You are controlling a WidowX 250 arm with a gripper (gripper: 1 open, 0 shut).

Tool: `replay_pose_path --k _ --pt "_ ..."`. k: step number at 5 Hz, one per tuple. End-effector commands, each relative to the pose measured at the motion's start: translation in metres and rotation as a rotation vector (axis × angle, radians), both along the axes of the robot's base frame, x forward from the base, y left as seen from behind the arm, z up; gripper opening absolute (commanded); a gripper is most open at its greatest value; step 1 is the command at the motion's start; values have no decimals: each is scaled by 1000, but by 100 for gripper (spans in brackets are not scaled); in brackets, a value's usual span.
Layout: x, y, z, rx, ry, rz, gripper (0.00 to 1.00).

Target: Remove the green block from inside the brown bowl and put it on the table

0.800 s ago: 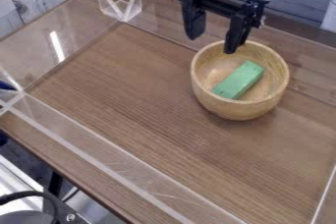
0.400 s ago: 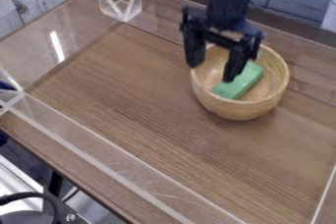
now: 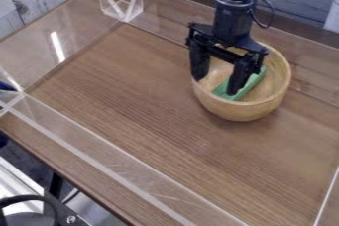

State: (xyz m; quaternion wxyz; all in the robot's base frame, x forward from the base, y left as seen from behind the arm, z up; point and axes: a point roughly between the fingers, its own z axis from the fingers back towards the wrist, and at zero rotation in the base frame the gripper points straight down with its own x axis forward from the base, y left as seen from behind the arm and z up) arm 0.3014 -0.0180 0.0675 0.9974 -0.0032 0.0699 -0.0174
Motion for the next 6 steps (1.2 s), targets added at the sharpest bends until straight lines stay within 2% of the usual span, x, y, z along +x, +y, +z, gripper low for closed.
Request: replay_pose_path --k 1,2,4,6 --pt "15 -3 6 -3 -45 -9 100" --pt "18 -6 14 2 -65 -18 100" --pt "29 -10 7 5 -66 -31 100" --pt "27 -14 15 -1 -80 -38 100"
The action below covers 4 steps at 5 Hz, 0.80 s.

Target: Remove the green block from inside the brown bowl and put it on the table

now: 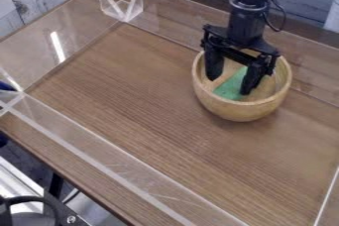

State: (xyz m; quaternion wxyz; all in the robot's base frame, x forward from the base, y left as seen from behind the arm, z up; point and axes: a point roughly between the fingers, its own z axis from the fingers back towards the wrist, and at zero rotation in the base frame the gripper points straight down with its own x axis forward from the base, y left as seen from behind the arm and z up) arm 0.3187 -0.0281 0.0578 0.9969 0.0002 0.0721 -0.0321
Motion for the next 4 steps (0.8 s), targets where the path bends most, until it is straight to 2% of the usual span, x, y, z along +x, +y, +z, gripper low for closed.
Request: replay_pose_path --k 1,4 --pt "8 -5 30 -12 -92 -11 100" --pt "9 -6 32 -20 -95 -15 100"
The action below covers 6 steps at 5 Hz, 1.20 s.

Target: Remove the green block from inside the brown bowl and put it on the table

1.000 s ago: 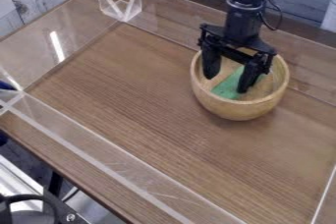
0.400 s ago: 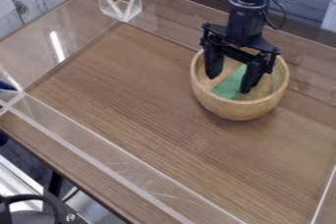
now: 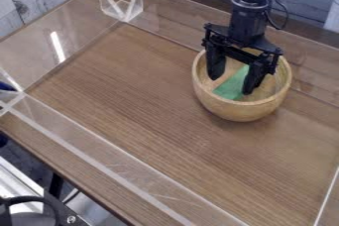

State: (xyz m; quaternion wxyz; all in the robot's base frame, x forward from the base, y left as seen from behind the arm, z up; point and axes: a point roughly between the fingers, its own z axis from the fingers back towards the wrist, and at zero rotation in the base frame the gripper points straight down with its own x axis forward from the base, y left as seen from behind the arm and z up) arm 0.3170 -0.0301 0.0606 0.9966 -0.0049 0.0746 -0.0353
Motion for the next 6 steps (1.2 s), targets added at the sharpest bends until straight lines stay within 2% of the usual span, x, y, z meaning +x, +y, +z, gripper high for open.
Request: replay_pose_path --k 1,6 --pt "11 -4 29 -12 -99 -9 100" --pt "12 -4 28 -18 -95 -17 100"
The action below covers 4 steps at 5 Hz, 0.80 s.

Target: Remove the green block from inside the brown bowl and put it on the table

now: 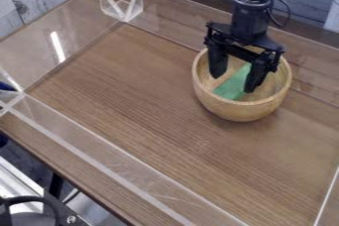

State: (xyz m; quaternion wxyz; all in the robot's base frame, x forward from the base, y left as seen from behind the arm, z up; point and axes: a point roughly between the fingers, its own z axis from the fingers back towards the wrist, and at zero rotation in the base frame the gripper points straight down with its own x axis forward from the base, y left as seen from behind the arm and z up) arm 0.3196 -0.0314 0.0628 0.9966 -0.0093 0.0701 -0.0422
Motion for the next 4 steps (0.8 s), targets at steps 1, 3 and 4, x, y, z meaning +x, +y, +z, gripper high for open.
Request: replay_pose_path --k 1,3,4 --pt "11 -2 21 -9 -77 -3 100" --pt "15 -2 11 -10 -58 -1 100" --pt "17 -1 5 -10 -47 1 100"
